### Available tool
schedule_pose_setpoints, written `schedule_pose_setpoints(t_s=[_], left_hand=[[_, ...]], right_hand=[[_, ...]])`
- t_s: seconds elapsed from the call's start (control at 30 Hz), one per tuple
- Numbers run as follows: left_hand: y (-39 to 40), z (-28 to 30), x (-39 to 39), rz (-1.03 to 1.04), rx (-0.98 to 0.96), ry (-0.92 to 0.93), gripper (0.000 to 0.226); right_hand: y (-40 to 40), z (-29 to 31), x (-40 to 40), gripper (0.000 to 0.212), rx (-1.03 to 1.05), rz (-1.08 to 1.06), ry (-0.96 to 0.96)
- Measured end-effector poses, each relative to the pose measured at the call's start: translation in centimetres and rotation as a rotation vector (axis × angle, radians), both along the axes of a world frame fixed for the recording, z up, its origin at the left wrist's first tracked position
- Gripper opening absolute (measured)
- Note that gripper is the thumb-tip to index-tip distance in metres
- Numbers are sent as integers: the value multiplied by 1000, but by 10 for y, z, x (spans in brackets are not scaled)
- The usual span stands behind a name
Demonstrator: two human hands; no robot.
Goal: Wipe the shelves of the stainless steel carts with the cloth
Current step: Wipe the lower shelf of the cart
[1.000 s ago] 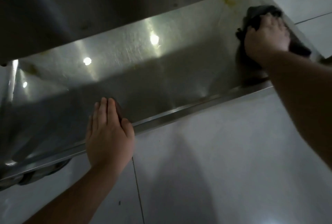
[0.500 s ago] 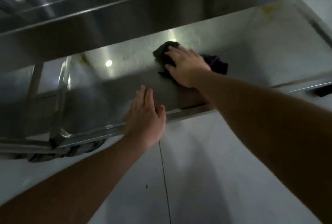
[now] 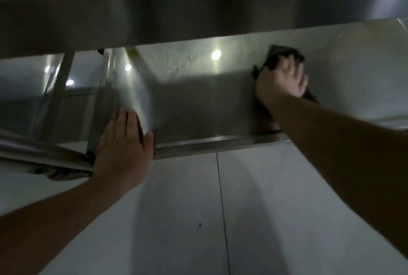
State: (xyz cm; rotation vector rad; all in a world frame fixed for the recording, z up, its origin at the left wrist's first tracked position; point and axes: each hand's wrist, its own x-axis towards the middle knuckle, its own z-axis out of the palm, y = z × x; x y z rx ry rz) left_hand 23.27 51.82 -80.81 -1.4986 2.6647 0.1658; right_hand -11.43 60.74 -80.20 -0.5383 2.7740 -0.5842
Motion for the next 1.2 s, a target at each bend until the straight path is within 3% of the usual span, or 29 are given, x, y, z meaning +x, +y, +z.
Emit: schedule_pose_setpoints(t_s=[0.13, 0.2, 0.27, 0.33, 0.43, 0.63, 0.73, 0.83, 0.93, 1.13, 1.2], left_hand=[[1, -1, 2, 32, 11, 92, 71], [2, 0, 2, 16, -31, 48, 71], [2, -1, 2, 7, -25, 35, 73], [1, -1, 5, 15, -13, 38, 73], [0, -4, 8, 7, -19, 49, 71], [0, -6, 7, 19, 11, 46, 76], [1, -7, 6, 28, 16, 52, 76], [-1, -11, 6, 24, 20, 57, 76], [-2, -12, 7, 7, 13, 58, 76], [-3, -6, 9, -1, 16, 78, 80], [-1, -2, 10, -2, 30, 85, 80]], right_hand=[[-91, -2, 129, 67, -48, 354, 3], [-125, 2, 175, 65, -72, 669, 10], [-139, 7, 194, 59, -73, 963, 45], [-136, 6, 188, 59, -69, 1076, 84], [-105, 0, 138, 61, -73, 925, 151], [11, 3, -38, 59, 2, 165, 151], [41, 3, -56, 74, 43, -146, 104], [9, -1, -21, 72, 34, -154, 109], [-44, -2, 45, 69, 12, 132, 148], [-134, 7, 177, 58, -59, 1064, 77], [-134, 6, 193, 55, -48, 1196, 49]])
